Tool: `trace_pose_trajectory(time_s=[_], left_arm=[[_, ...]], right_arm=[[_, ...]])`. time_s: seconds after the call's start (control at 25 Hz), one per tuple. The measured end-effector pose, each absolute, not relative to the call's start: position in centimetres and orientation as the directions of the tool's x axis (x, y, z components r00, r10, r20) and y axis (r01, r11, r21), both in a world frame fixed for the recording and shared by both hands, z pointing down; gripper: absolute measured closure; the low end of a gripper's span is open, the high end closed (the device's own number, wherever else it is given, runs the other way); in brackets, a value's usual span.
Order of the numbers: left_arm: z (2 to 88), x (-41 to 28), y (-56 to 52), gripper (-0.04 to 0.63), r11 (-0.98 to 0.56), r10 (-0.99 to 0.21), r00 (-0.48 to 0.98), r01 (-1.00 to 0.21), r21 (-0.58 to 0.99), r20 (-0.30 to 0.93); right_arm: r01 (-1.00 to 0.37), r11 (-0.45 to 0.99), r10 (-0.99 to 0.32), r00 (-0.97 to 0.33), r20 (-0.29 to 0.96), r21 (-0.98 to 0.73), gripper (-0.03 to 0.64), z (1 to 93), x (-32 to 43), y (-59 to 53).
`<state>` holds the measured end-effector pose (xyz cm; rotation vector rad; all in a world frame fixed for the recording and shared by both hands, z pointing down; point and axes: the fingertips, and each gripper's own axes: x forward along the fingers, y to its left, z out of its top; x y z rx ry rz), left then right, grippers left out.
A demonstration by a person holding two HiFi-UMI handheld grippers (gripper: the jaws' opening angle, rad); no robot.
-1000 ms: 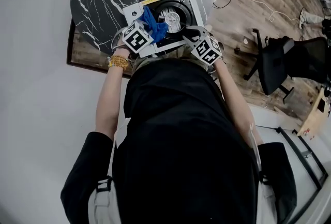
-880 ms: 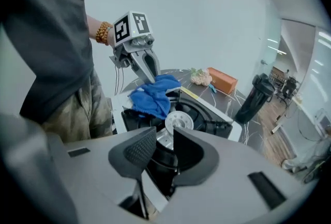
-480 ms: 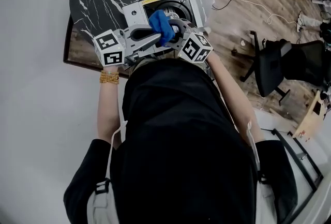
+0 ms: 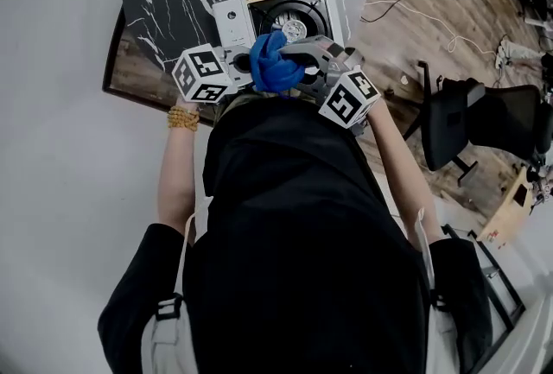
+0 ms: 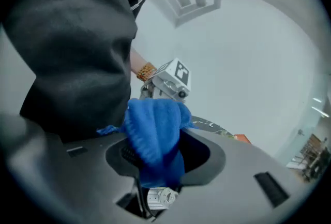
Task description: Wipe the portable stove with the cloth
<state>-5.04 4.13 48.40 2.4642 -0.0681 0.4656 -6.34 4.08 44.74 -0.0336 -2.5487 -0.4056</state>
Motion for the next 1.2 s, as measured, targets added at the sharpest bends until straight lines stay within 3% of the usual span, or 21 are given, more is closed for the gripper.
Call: trace_pose_trajectory(time_s=[0.12,0.2,0.24,0.4,0.56,0.68,0.8,0.88,1.2], left_arm=[[50.5,-4.4,5.2,0.584,-0.87,0.112,0.871,-0.146,0.47,0.477],[51.5,-4.2,4.9,0.584,-0.892,0.099,0.836,-0.166,0.421,0.539],[51.7,-4.2,4.3,0.584,-0.9,0.069,0.824,-0.192,0.392,0.562],[52.2,-6.0,0.1,0.583,-0.849,-0.166,0.78,-0.424,0.314,0.603],[54.4,-10.9,-2.0,0.581,-0.729,-0.316,0.655,-0.63,0.267,0.686],[57.3,-14.5,-1.4,0.572,-0.664,-0.314,0.541,-0.713,0.227,0.78],[60.0,-16.4,0.2,0.444,-0.61,-0.256,0.47,-0.757,0.236,0.845],[61.6,-16.7,1.3,0.411,-0.576,-0.219,0.459,-0.773,0.265,0.861],[63.6,-16.4,1.5,0.41,-0.498,-0.213,0.453,-0.813,0.302,0.866]], right_arm=[[0.236,0.933,0.025,-0.796,0.605,0.273,0.471,47.5,-6.6,5.2],[0.25,0.936,0.046,-0.784,0.619,0.248,0.481,48.3,-6.6,5.2],[0.234,0.941,0.038,-0.788,0.614,0.243,0.526,48.4,-6.7,4.9],[0.052,0.979,-0.077,-0.801,0.593,0.196,0.559,48.9,-5.9,0.9],[0.002,0.972,-0.179,-0.641,0.747,0.234,0.563,52.6,-1.8,-6.1],[0.059,0.966,-0.189,-0.494,0.848,0.25,0.563,55.0,1.0,-10.8],[0.118,0.963,-0.183,-0.366,0.912,0.241,0.563,56.6,2.4,-14.0],[0.176,0.961,-0.156,-0.296,0.942,0.215,0.563,58.1,2.2,-14.8],[0.31,0.951,0.019,-0.106,0.994,0.015,0.566,64.3,0.0,-13.0]])
